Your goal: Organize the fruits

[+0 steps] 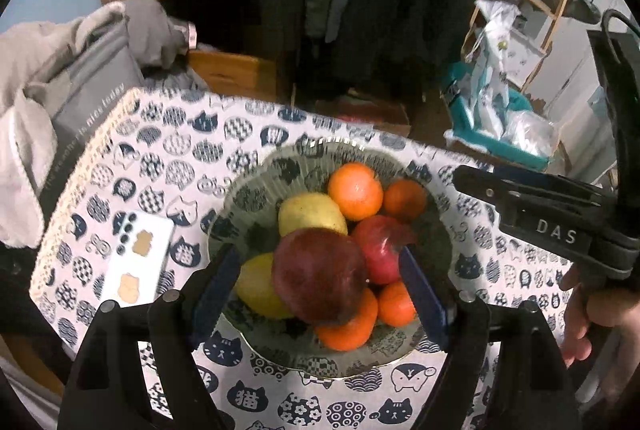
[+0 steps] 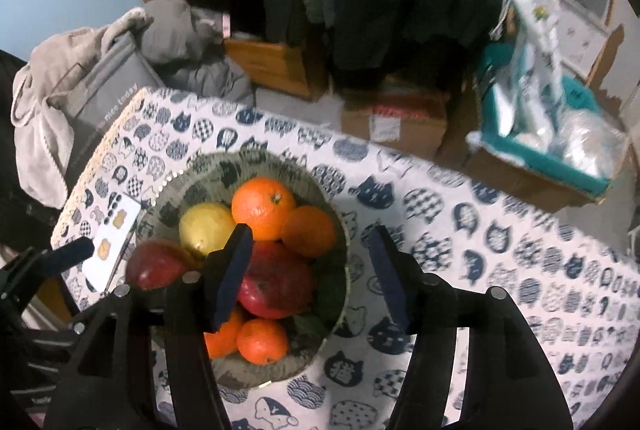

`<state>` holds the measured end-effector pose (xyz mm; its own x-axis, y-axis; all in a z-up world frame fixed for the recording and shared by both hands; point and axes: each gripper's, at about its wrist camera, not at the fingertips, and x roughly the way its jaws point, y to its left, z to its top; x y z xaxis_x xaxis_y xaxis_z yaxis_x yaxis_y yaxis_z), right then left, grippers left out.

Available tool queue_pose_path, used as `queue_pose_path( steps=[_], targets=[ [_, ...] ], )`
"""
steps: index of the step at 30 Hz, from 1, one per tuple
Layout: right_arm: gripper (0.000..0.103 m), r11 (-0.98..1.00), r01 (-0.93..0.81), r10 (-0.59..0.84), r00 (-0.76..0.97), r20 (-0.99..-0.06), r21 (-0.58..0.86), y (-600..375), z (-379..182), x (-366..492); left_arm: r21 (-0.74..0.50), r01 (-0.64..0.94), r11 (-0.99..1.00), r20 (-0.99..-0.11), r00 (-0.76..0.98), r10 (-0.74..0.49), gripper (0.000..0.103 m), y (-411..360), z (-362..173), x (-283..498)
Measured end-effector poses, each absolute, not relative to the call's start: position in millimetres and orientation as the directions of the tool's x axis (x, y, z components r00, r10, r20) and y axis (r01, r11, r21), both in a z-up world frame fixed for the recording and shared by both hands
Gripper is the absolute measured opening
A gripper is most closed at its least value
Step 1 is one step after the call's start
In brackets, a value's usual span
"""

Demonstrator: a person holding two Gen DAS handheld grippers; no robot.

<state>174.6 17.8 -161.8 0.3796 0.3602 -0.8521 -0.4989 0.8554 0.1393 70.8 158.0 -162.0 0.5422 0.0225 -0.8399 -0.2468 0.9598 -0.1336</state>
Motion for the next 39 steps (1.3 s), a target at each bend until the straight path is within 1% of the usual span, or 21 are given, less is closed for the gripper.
queue_pose_path(
  steps=[5,7,8,17,22,23,28,34,39],
  targets=[
    [0.066,0.866,-0.491,0.349,0.450,-0.822,0.098,5,-128,162,-0.128,-0.230,0.965,-0.804,0.593,0.035,0.083,155,-133,59],
    [0.067,0.869,-0.487,0.350,0.478,-0.805,0.089,-2,-114,155,-0.120,-0.216,0.969,-0.786,0.617,0.041,0.087,152,-120,53],
    [0.068,0.871,-0.483,0.351,0.490,-0.798,0.086,-5,-108,151,-0.108,-0.214,0.971,-0.774,0.631,0.053,0.088,150,-113,50],
    [0.075,0.891,-0.452,0.337,0.600,-0.726,0.039,-36,-50,117,-0.100,-0.194,0.976,-0.702,0.709,0.069,0.088,141,-67,29],
    [0.079,0.901,-0.433,0.329,0.655,-0.680,0.019,-53,-21,98,-0.089,-0.183,0.979,-0.651,0.755,0.082,0.092,134,-38,16],
    [0.081,0.904,-0.428,0.328,0.665,-0.671,0.017,-57,-16,95,-0.084,-0.183,0.979,-0.638,0.765,0.088,0.093,132,-32,14],
    [0.082,0.916,-0.402,0.310,0.720,-0.620,-0.009,-73,8,76,-0.070,-0.183,0.981,-0.580,0.807,0.109,0.102,123,-8,2],
    [0.082,0.928,-0.369,0.287,0.788,-0.545,-0.044,-91,31,53,-0.020,-0.178,0.984,-0.505,0.851,0.143,0.102,106,19,-13],
    [0.082,0.936,-0.345,0.266,0.824,-0.500,-0.071,-104,43,38,0.002,-0.151,0.988,-0.462,0.877,0.135,0.103,91,34,-22]
  ],
)
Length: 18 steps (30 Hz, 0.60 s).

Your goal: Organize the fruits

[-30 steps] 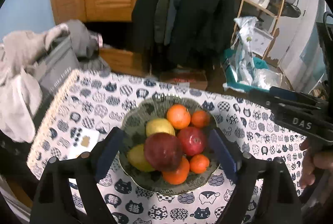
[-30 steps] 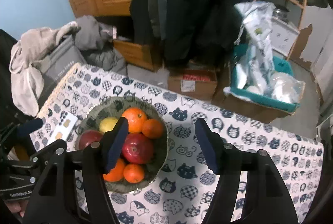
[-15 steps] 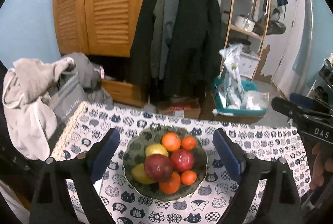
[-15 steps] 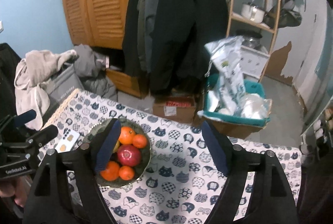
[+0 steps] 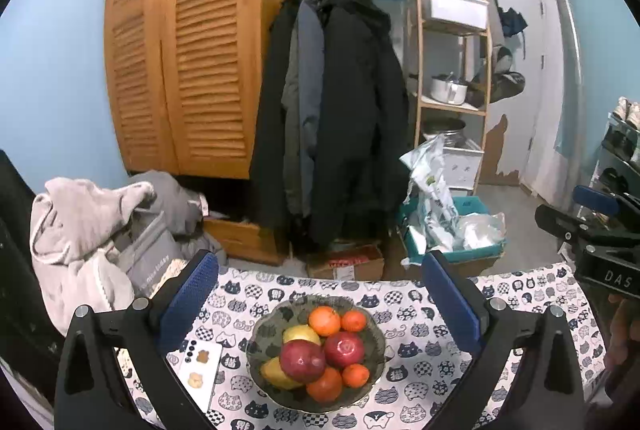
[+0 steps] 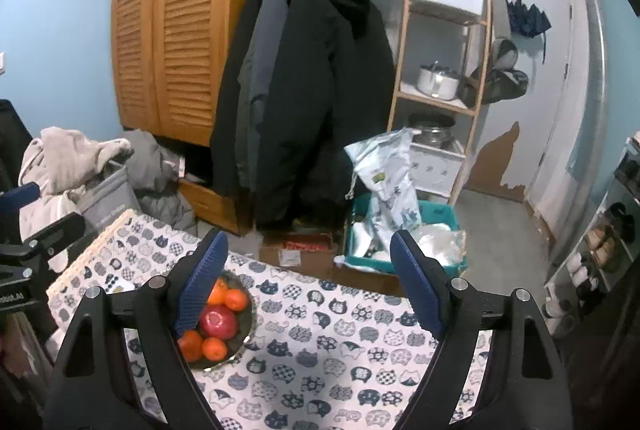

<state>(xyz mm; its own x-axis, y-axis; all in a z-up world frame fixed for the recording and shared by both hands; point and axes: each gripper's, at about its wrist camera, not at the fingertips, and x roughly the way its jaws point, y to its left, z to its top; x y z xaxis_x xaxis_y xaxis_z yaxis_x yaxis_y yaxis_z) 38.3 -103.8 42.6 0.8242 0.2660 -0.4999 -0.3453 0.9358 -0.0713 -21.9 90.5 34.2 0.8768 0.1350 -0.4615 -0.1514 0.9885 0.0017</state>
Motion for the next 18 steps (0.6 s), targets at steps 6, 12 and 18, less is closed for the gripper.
queue_pose_path(
  steps=[6,12,18],
  targets=[
    [0.082,0.941,-0.327,0.252,0.845,-0.471,-0.083,-117,47,28,-0.002,-0.122,0.993,-0.442,0.890,0.108,0.103,79,41,-25],
    [0.082,0.946,-0.308,0.233,0.860,-0.453,-0.098,-125,46,24,0.004,-0.111,0.994,-0.435,0.895,0.102,0.103,69,42,-26],
    [0.082,0.953,-0.290,0.219,0.865,-0.452,-0.094,-129,43,25,-0.016,-0.113,0.993,-0.437,0.895,0.094,0.103,67,41,-26]
  ],
)
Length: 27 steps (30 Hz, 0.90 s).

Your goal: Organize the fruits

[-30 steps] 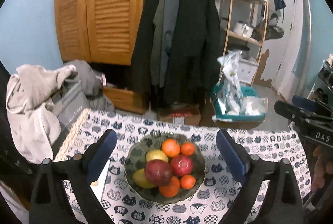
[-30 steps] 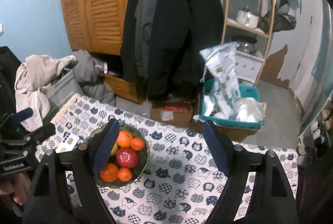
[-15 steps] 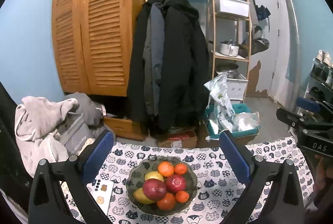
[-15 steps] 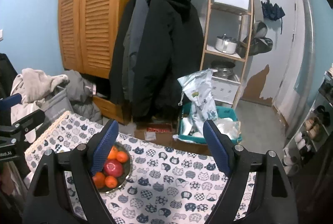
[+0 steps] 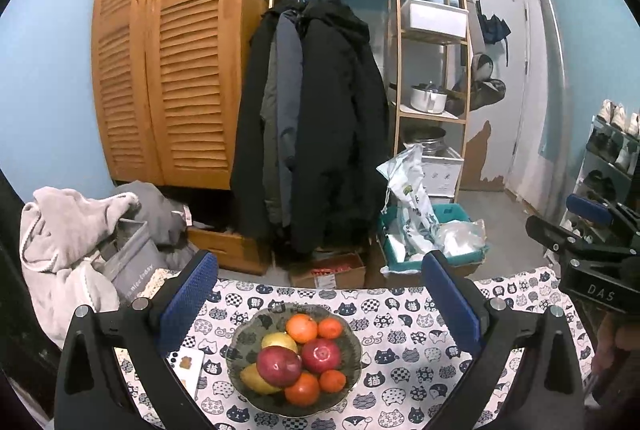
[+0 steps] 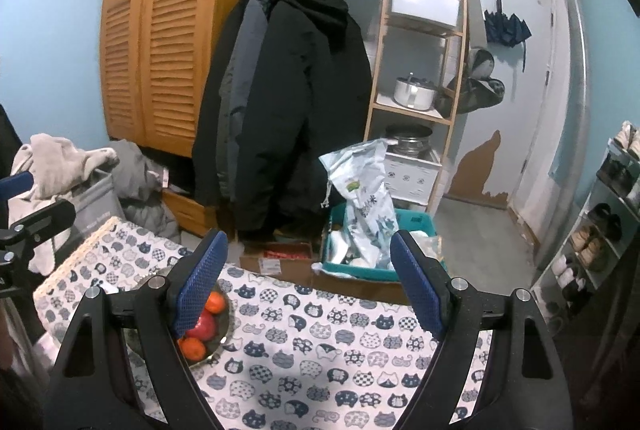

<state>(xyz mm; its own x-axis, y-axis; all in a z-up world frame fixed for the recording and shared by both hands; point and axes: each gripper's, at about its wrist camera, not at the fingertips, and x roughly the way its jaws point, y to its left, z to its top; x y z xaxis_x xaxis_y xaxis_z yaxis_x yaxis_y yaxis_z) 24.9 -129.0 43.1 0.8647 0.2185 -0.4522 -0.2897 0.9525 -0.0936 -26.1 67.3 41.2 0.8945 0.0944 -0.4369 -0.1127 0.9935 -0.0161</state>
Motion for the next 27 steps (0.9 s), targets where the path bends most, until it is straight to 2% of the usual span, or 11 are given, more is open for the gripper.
queue_pose_path(
  steps=[27],
  targets=[
    [0.082,0.956,-0.281,0.213,0.867,-0.450,-0.089,-132.3,44.0,26.5,-0.019,-0.124,0.992,-0.435,0.894,0.104,0.103,67.3,43.6,-25.3]
  ],
)
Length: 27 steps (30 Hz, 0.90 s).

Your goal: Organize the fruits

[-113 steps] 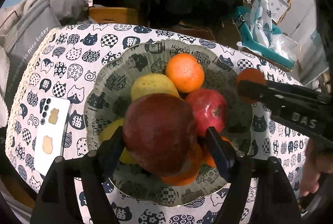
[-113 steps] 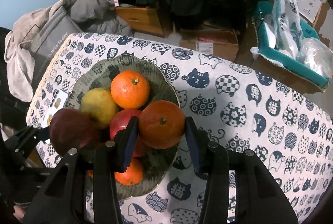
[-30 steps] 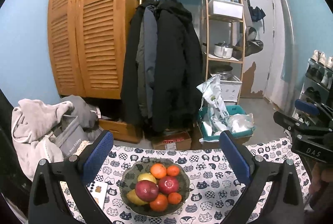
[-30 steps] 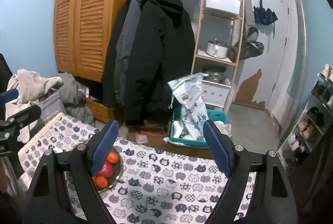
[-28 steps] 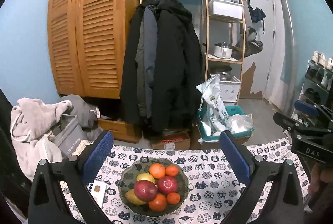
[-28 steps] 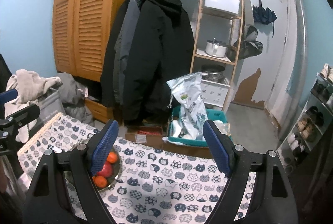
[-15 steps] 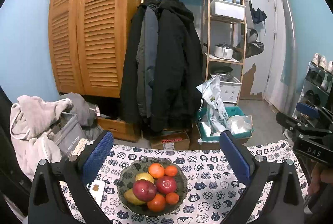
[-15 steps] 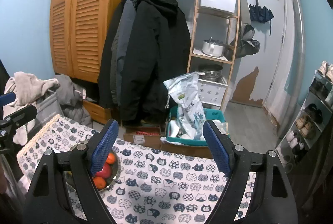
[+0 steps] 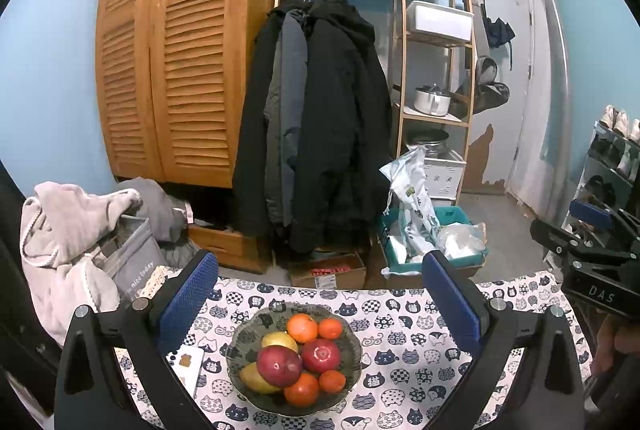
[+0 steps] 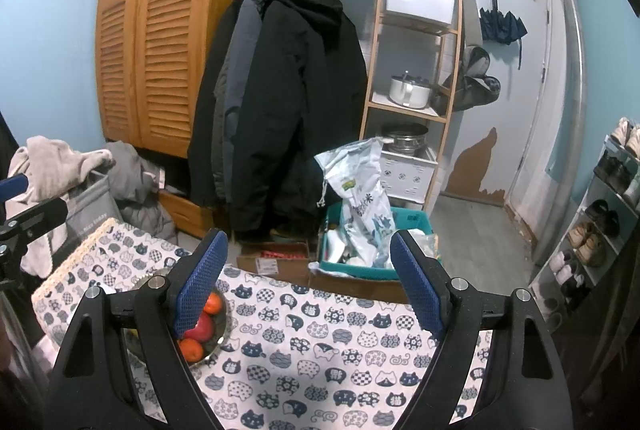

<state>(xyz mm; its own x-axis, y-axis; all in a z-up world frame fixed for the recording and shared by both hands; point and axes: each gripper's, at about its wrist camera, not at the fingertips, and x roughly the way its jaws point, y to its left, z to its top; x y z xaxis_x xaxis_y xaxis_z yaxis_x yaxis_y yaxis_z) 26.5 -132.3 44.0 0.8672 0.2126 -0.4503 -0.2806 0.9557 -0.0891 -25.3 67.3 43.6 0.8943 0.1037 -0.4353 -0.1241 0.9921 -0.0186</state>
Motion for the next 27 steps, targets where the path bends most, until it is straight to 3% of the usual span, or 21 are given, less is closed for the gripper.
queue_pose_path(
  steps=[27],
  targets=[
    [0.082,0.955,-0.281,0.212,0.867,-0.450,-0.091,-132.3,44.4,26.7,-0.020,-0.131,0.991,-0.439,0.892,0.109,0.103,67.5,43.9,-26.2]
  ],
)
